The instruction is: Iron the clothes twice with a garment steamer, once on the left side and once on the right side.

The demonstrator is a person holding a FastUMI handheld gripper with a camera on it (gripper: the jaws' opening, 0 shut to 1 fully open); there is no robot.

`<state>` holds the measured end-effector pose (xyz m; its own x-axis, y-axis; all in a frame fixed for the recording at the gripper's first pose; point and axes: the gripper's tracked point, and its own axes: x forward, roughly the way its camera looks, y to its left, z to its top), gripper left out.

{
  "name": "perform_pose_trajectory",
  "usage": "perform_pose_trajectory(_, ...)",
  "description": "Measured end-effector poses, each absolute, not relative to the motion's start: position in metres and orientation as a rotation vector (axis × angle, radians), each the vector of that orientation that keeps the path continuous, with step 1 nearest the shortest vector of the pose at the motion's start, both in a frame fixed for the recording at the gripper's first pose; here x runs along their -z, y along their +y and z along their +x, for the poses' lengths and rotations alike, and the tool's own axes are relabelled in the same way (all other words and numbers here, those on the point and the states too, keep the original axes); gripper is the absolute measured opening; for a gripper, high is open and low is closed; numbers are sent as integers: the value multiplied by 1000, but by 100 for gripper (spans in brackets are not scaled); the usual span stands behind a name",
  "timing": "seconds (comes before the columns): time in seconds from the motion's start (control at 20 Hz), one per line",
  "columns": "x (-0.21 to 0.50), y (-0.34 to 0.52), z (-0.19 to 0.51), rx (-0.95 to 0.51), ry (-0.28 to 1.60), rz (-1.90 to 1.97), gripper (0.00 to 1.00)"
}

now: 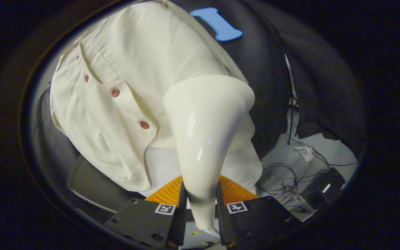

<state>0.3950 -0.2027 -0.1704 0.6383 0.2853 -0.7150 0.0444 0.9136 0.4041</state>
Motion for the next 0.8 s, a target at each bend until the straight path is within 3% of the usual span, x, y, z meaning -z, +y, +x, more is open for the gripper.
perform_pose_trajectory(0.35,181,-205,355,-85,903,401,39)
perform_pose_trajectory(0.8,58,-167,308,-83,740,274,39)
